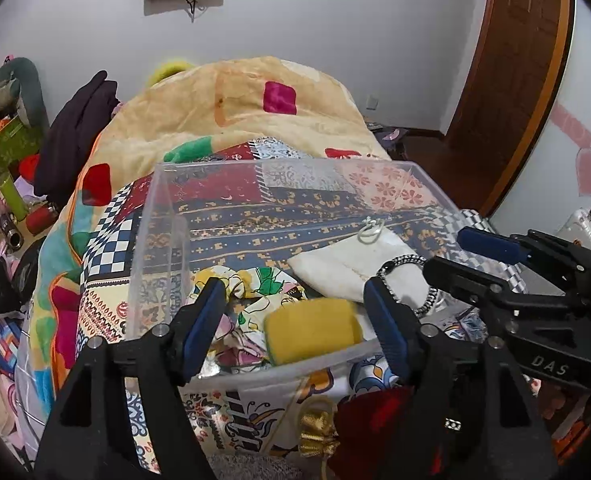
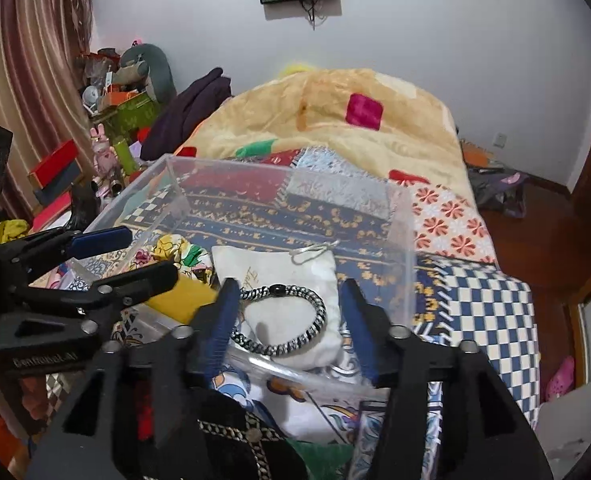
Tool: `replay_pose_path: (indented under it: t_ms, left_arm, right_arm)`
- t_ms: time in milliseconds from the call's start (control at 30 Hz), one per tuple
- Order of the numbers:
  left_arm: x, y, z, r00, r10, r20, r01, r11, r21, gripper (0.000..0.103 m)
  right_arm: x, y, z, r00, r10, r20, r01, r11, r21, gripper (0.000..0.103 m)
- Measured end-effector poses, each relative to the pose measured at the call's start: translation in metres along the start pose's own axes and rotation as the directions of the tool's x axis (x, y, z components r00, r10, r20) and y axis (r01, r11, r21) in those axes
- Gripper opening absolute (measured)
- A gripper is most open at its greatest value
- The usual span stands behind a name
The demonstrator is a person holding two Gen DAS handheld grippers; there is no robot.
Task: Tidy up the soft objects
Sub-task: 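Drop the bracelet into the box with the right tool while the left places the sponge, then grasp the silver foil packet with the left tool while the right grasps the red velvet pouch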
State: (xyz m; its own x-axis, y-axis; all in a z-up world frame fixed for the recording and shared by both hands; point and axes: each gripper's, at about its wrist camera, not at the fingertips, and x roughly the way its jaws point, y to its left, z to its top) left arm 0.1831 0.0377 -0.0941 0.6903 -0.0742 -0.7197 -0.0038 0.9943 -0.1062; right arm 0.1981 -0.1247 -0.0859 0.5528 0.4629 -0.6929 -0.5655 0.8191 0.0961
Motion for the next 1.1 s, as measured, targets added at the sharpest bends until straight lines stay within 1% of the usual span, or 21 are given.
replay_pose_path:
  t_ms: [33, 100, 167, 300, 433, 533, 667, 800, 867, 933, 1000, 1033, 1100]
  left_arm:
    - [-0.004, 0.001, 0.000, 1.000, -0.003, 0.009, 0.003, 1.000, -0.005, 0.076]
    - [-0.016, 0.003, -0.002, 0.999, -0.002, 0.040, 0.003, 1.000, -0.014, 0.084]
    - [-0.028, 0.004, -0.004, 0.997, 0.009, 0.073, -0.008, 1.000, -0.014, 0.090]
    - [-0.055, 0.005, -0.010, 0.991, 0.026, 0.132, -0.025, 1.000, -0.009, 0.098]
    - [-0.078, 0.004, -0.020, 0.986, 0.028, 0.167, -0.030, 1.000, 0.009, 0.099]
    - [-0.089, 0.004, -0.031, 0.983, 0.032, 0.178, -0.036, 0.999, 0.017, 0.101]
    - [-0.093, 0.004, -0.048, 0.987, 0.040, 0.159, -0.045, 0.998, 0.032, 0.102]
    - [-0.091, 0.008, -0.070, 0.989, 0.060, 0.133, -0.065, 0.997, 0.033, 0.102]
    - [-0.088, 0.011, -0.079, 0.991, 0.061, 0.116, -0.064, 0.998, 0.020, 0.102]
    - [-0.082, 0.019, -0.089, 0.994, 0.062, 0.086, -0.061, 0.998, -0.007, 0.102]
    - [-0.078, 0.025, -0.097, 0.994, 0.075, 0.076, -0.073, 0.997, -0.024, 0.102]
    - [-0.077, 0.027, -0.100, 0.993, 0.085, 0.075, -0.084, 0.996, -0.028, 0.102]
    - [-0.073, 0.032, -0.107, 0.993, 0.095, 0.067, -0.093, 0.995, -0.038, 0.101]
  right_arm:
    - [-0.004, -0.001, 0.000, 1.000, 0.001, 0.007, -0.001, 1.000, 0.004, 0.057]
    - [-0.014, -0.006, 0.000, 1.000, 0.004, 0.027, -0.005, 1.000, 0.023, 0.072]
    - [-0.026, -0.010, 0.001, 0.998, 0.003, 0.060, -0.005, 0.999, 0.039, 0.080]
    - [-0.050, -0.010, -0.002, 0.993, -0.011, 0.116, 0.007, 0.999, 0.039, 0.084]
    - [-0.068, -0.005, -0.006, 0.988, 0.008, 0.152, -0.012, 0.999, 0.030, 0.088]
    - [-0.078, 0.005, -0.012, 0.985, 0.030, 0.171, -0.030, 1.000, 0.000, 0.088]
    - [-0.079, 0.018, -0.022, 0.984, 0.052, 0.172, -0.047, 0.998, -0.032, 0.088]
    - [-0.069, 0.027, -0.033, 0.987, 0.084, 0.141, -0.077, 0.996, -0.054, 0.088]
    - [-0.059, 0.033, -0.038, 0.989, 0.108, 0.104, -0.102, 0.993, -0.068, 0.088]
    - [-0.047, 0.037, -0.043, 0.989, 0.131, 0.066, -0.126, 0.990, -0.069, 0.084]
    - [-0.036, 0.042, -0.047, 0.988, 0.155, 0.021, -0.154, 0.986, -0.071, 0.072]
    - [-0.029, 0.044, -0.049, 0.986, 0.168, -0.001, -0.168, 0.983, -0.073, 0.069]
    - [-0.020, 0.048, -0.052, 0.984, 0.176, -0.032, -0.178, 0.981, -0.074, 0.060]
